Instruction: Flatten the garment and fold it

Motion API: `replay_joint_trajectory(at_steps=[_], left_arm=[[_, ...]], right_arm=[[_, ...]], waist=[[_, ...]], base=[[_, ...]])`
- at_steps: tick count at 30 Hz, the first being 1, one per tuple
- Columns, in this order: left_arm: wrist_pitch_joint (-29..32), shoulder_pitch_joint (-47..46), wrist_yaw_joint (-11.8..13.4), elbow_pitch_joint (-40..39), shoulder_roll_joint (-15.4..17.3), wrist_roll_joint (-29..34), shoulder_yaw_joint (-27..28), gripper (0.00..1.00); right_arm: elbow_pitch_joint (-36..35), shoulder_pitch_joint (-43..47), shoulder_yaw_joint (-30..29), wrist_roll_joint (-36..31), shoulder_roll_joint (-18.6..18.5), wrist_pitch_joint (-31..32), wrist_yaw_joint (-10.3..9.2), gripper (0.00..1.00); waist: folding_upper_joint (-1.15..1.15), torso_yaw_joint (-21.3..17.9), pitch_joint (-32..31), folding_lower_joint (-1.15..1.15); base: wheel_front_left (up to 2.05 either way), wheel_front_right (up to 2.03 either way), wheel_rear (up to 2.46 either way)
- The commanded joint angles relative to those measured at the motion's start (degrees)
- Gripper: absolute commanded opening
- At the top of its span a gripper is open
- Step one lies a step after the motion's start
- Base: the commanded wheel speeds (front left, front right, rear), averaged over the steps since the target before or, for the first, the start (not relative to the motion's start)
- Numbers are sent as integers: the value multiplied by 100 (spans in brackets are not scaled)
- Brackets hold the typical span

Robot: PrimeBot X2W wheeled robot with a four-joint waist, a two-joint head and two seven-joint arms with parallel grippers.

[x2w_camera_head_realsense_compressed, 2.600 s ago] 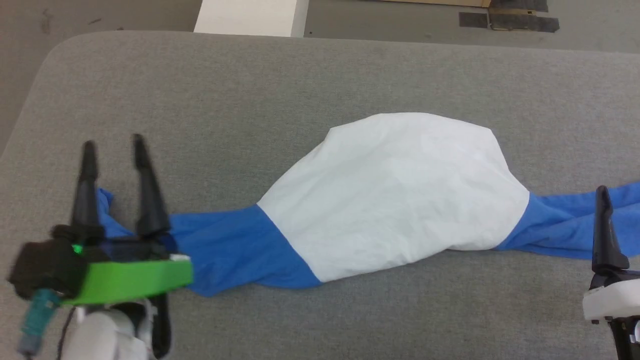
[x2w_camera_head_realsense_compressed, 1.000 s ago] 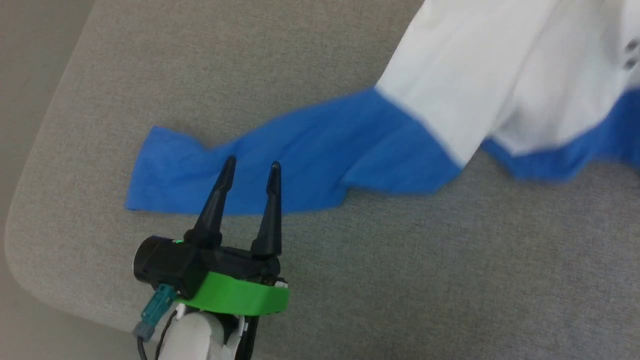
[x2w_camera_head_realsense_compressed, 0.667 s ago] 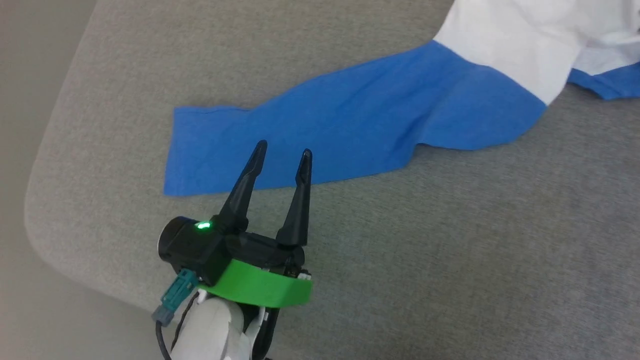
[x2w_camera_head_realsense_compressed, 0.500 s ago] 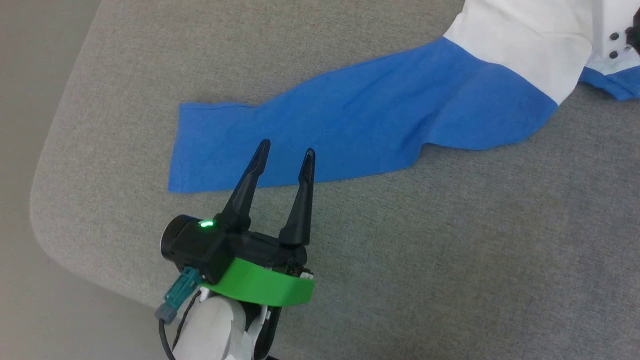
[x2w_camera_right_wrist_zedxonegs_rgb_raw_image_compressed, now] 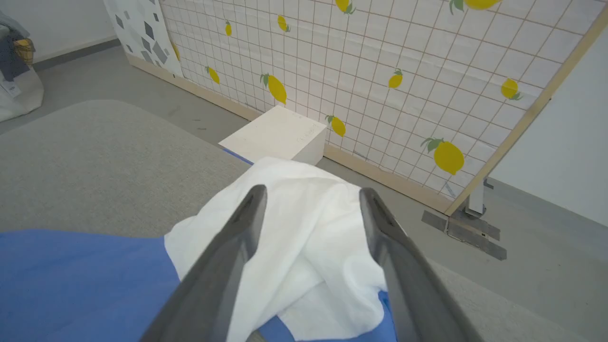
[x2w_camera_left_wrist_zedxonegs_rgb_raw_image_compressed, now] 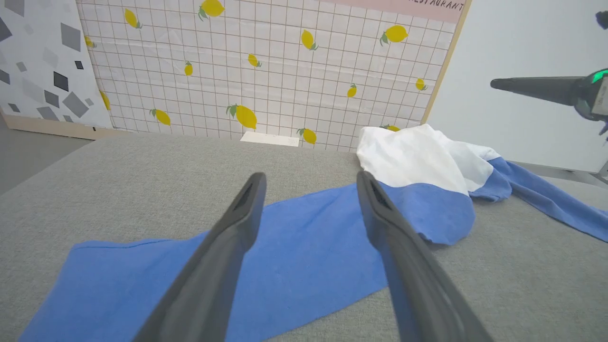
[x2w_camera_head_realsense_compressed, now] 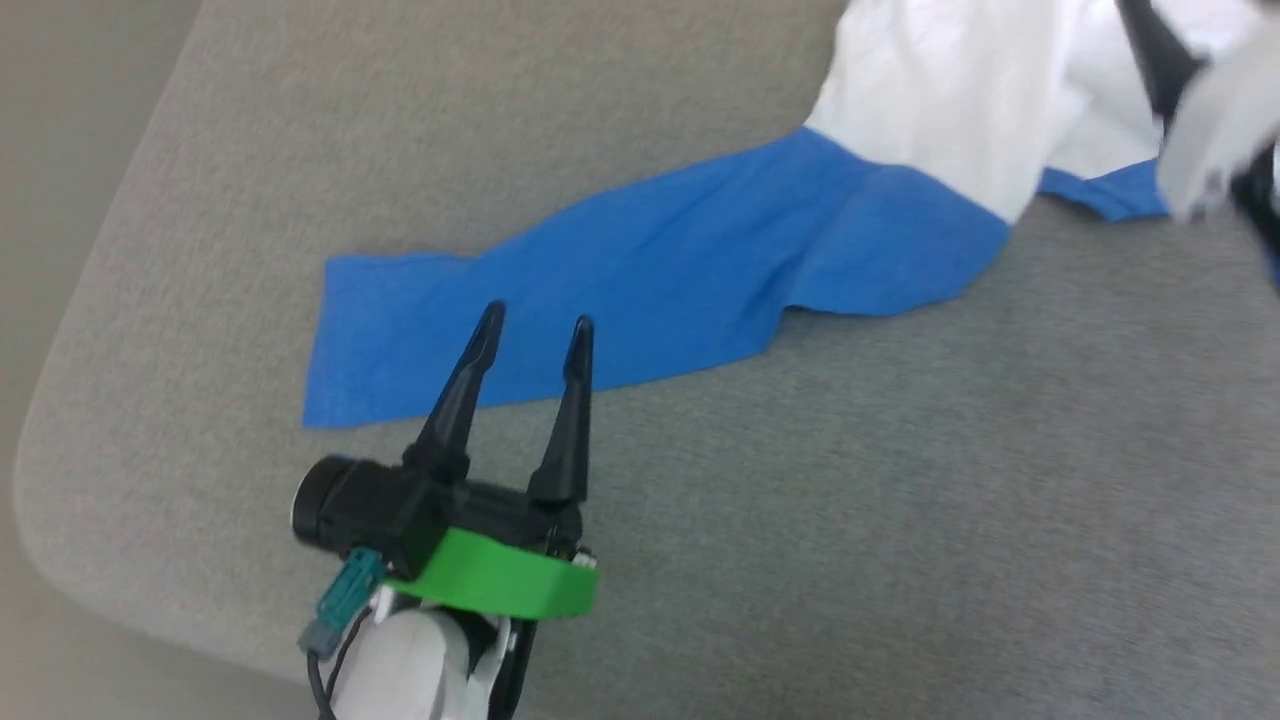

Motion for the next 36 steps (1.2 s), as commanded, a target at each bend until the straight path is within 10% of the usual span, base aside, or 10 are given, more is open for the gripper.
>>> replay_joint_trajectory(at_steps=[1,14,36], left_arm=[[-22,125,-36,-7,-6,91,56,100],[-22,750,-112,76,191,309,173,100],[2550,-1573,-623,2058,1304,1094,-976,100]], right_arm=[[-365,521,-170,-56,36,-81,-10,100],[-3402,4942,-2139,-1336,2068,-1041,-10,100],[-3227,5156,-2004,-623,2141,-1604,-10,100]], waist=[[0,-404,-394,0],[0,-1144,-861,0],[0,-1801,-413,0]], base=[[0,0,0],[0,0,0],[0,0,0]])
